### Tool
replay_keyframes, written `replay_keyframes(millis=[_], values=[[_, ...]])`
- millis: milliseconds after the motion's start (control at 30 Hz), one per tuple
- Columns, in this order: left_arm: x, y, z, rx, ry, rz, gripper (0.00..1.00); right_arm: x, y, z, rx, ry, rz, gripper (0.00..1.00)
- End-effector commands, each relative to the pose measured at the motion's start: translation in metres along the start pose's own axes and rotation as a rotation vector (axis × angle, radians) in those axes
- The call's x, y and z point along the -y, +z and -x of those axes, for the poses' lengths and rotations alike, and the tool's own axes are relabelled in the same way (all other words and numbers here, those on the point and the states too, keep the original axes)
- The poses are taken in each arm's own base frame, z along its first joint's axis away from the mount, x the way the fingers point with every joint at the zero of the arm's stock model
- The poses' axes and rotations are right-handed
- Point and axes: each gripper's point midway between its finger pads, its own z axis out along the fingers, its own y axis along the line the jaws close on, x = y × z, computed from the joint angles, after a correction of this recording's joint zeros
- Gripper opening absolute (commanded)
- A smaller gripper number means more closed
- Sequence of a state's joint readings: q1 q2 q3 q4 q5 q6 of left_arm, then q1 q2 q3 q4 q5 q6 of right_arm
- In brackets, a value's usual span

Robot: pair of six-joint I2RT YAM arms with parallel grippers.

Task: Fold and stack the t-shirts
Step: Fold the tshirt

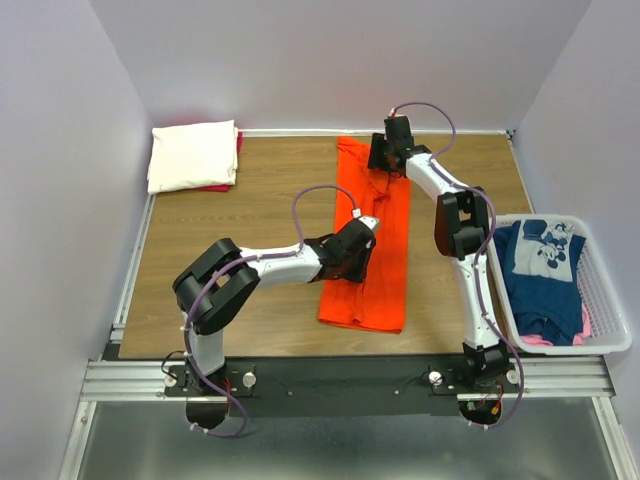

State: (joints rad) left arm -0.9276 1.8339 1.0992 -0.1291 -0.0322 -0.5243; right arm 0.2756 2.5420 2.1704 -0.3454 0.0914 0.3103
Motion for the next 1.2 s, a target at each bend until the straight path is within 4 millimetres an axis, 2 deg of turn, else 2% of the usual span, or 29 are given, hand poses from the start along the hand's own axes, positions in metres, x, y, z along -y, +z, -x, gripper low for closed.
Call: replay_keyframes(millis=[0,33,100,133,200,267,300,333,367,400,467,500,533,567,600,633,667,700,733,767,800,833,867,900,933,967,1000,1033,1167], values=[[0.003,-0.012,0.021,0.023,-0.002,-0.025,0.35,0.001,-0.018,0.007,-0.016,-0.028,0.0,0.72],[-0.003,-0.018,0.031,0.049,-0.015,-0.022,0.36,0.0,-0.026,0.016,0.001,-0.026,-0.002,0.74],[-0.003,-0.028,0.041,0.067,-0.024,-0.048,0.35,0.0,-0.038,0.027,0.023,-0.024,-0.005,0.76],[-0.003,-0.037,0.049,0.093,-0.026,-0.052,0.35,-0.003,-0.056,0.046,0.059,-0.015,0.001,0.78],[-0.016,-0.046,0.057,0.117,-0.051,-0.032,0.36,-0.005,-0.072,0.055,0.074,-0.007,0.001,0.79],[-0.027,-0.056,0.059,0.134,-0.082,-0.027,0.36,-0.006,-0.109,0.073,0.105,0.042,0.0,0.79],[-0.031,-0.059,0.06,0.141,-0.092,-0.027,0.36,-0.003,-0.104,0.058,0.07,0.037,-0.009,0.79],[-0.034,-0.06,0.057,0.14,-0.098,-0.029,0.36,-0.001,-0.11,0.055,0.063,0.052,-0.012,0.79],[-0.037,-0.062,0.05,0.134,-0.102,-0.032,0.36,-0.004,-0.133,0.066,0.089,0.089,0.001,0.79],[-0.039,-0.063,0.048,0.128,-0.11,-0.037,0.35,0.002,-0.133,0.036,0.023,0.122,-0.015,0.79],[-0.04,-0.065,0.04,0.118,-0.125,-0.044,0.33,0.002,-0.147,0.014,-0.025,0.154,0.003,0.78],[-0.043,-0.063,0.026,0.091,-0.134,-0.045,0.32,0.001,-0.167,0.016,-0.012,0.173,0.015,0.78],[-0.039,-0.064,0.022,0.083,-0.151,-0.075,0.3,0.009,-0.166,-0.025,-0.099,0.196,-0.003,0.76],[-0.041,-0.065,0.008,0.064,-0.163,-0.081,0.29,0.01,-0.173,-0.04,-0.128,0.204,-0.001,0.74],[-0.038,-0.067,0.001,0.051,-0.173,-0.102,0.28,0.008,-0.191,-0.04,-0.115,0.213,0.011,0.73],[-0.037,-0.068,-0.004,0.055,-0.185,-0.115,0.28,0.01,-0.197,-0.059,-0.146,0.217,0.003,0.71],[-0.039,-0.07,-0.018,0.035,-0.204,-0.121,0.27,0.012,-0.205,-0.096,-0.211,0.211,-0.009,0.71],[-0.039,-0.072,-0.024,0.026,-0.215,-0.125,0.27,0.014,-0.212,-0.114,-0.24,0.205,-0.016,0.7],[-0.04,-0.073,-0.03,0.018,-0.222,-0.128,0.27,0.012,-0.229,-0.117,-0.223,0.209,-0.004,0.7],[-0.038,-0.077,-0.032,0.021,-0.222,-0.135,0.27,0.008,-0.237,-0.129,-0.242,0.217,0.009,0.69],[-0.041,-0.077,-0.043,0.004,-0.241,-0.126,0.27,0.012,-0.245,-0.166,-0.307,0.209,-0.001,0.68],[-0.042,-0.079,-0.047,0.005,-0.249,-0.118,0.3,0.009,-0.262,-0.164,-0.281,0.224,0.025,0.66],[-0.041,-0.083,-0.048,0.014,-0.258,-0.122,0.32,0.007,-0.27,-0.177,-0.3,0.252,0.033,0.65],[-0.043,-0.084,-0.059,-0.006,-0.284,-0.118,0.35,0.013,-0.278,-0.201,-0.335,0.253,0.019,0.64],[-0.042,-0.085,-0.064,-0.015,-0.294,-0.124,0.39,0.015,-0.285,-0.212,-0.344,0.262,0.018,0.62],[-0.041,-0.087,-0.072,-0.027,-0.313,-0.127,0.4,0.006,-0.299,-0.214,-0.344,0.289,0.072,0.58],[-0.04,-0.088,-0.078,-0.042,-0.321,-0.136,0.44,0.011,-0.306,-0.235,-0.39,0.307,0.067,0.56],[-0.039,-0.09,-0.083,-0.051,-0.328,-0.139,0.45,0.013,-0.31,-0.242,-0.396,0.302,0.068,0.56],[-0.037,-0.092,-0.101,-0.093,-0.318,-0.152,0.5,-0.001,-0.332,-0.259,-0.436,0.302,0.129,0.53]])
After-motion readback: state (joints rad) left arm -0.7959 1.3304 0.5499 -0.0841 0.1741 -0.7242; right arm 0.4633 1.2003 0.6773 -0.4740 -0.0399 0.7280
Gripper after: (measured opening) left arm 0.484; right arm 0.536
